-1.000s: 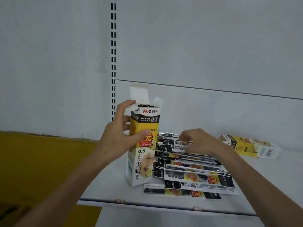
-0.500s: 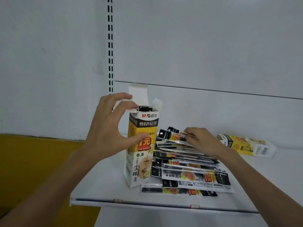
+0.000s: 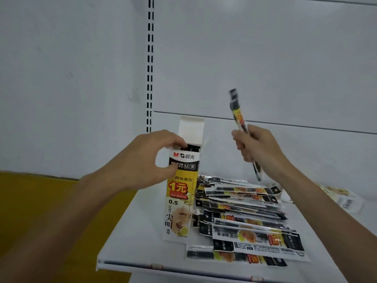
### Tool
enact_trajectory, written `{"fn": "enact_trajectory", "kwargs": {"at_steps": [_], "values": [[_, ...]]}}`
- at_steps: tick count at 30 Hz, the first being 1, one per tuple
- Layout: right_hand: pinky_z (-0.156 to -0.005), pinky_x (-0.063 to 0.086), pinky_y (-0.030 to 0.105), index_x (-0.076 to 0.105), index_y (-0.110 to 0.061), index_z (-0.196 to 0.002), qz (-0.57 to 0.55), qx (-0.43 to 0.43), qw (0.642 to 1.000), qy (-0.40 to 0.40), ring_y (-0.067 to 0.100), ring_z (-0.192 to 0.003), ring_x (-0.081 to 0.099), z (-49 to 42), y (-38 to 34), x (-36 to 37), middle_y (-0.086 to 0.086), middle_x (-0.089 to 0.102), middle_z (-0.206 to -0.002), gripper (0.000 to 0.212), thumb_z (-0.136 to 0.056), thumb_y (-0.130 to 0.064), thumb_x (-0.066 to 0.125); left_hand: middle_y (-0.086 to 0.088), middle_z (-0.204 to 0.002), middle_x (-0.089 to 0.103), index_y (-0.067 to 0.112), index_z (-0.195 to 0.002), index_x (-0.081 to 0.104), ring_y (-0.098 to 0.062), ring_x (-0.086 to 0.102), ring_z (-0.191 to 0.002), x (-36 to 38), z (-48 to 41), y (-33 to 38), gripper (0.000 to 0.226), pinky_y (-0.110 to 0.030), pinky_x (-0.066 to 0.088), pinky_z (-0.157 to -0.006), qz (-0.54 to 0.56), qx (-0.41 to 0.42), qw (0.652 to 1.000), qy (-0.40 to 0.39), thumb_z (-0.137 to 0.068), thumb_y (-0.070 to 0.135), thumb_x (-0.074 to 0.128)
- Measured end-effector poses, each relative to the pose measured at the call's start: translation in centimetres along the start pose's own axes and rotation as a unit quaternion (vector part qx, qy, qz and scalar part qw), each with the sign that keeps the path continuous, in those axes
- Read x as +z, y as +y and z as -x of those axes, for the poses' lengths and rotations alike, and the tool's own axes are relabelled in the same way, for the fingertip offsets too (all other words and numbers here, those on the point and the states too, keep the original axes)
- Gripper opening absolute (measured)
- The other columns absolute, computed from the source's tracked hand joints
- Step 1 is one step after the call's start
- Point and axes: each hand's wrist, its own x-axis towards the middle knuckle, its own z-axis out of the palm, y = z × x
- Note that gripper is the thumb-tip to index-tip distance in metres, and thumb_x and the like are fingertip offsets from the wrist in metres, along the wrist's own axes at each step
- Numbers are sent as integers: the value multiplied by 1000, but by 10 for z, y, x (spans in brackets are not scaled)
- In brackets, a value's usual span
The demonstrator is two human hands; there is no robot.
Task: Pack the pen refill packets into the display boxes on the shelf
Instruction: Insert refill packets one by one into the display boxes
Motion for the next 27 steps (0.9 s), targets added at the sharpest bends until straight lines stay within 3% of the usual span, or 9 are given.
{"fn": "enact_trajectory", "kwargs": {"at_steps": [2,4,6,8,11,13,18,23,27], "values": [[-49,41,28,50,-10,-69,-62,-8,998,22,13,-44,46,-1,-18,2,3,53,-61,23,-91,-17,51,9,-133,48,29,-115,58,-9,33,-128,3,2,-2,37,-32,28,-106,-83,-6,996,8,-81,17,64],[-60,48,29,51,-11,-66,-95,-15,995,41,13,-54,54,-3,-33,4,2,56,-64,28,-93,-16,44,-2,-133,47,26,-108,65,-25,36,-123,5,1,-3,33,-46,35,-96,-163,3,985,52,-78,13,67],[-67,41,25,54,-16,-64,-43,-26,996,75,7,-66,52,-5,-44,4,-6,56,-71,32,-92,-22,40,-3,-114,55,22,-99,69,-21,45,-95,5,0,2,26,-33,38,-71,-189,-4,977,100,-77,10,65],[-66,34,24,59,-26,-63,-8,-43,994,102,6,-74,48,-7,-51,3,-10,53,-77,33,-87,-31,38,8,-102,51,24,-102,66,-9,43,-79,9,1,11,23,-25,33,-62,-137,-48,986,86,-82,22,55],[-67,34,24,63,-33,-65,-14,-58,993,106,6,-77,45,-5,-56,1,-14,50,-77,38,-82,-44,31,16,-94,50,28,-102,56,-7,52,-80,19,0,21,41,-27,38,-64,-113,-102,987,56,-74,55,41],[-62,36,22,62,-30,-69,-36,-54,991,119,7,-65,45,-3,-59,-2,-11,48,-68,42,-91,-44,29,18,-92,49,30,-100,48,-7,54,-83,22,-1,26,49,-28,42,-69,-113,-117,985,51,-72,70,46],[-39,35,18,57,-13,-83,-165,-68,977,119,11,-39,40,1,-75,-10,-6,44,-45,31,-99,-29,35,12,-95,57,26,-108,51,-11,52,-86,30,-5,22,34,-27,44,-66,-138,-13,986,94,-82,47,57],[-43,49,25,56,-11,-94,-173,-107,976,81,16,-49,61,6,-79,-15,-3,66,-62,8,-94,-12,48,6,-98,66,20,-98,59,-15,56,-74,31,-2,13,21,-23,43,-47,-171,137,970,102,-78,24,64],[-41,44,22,58,-11,-82,-169,-108,980,17,16,-46,58,9,-69,-24,2,70,-68,9,-90,-10,55,2,-105,68,22,-99,54,-22,61,-74,26,-2,1,42,-32,51,-43,-186,172,964,84,-66,7,75]]}}
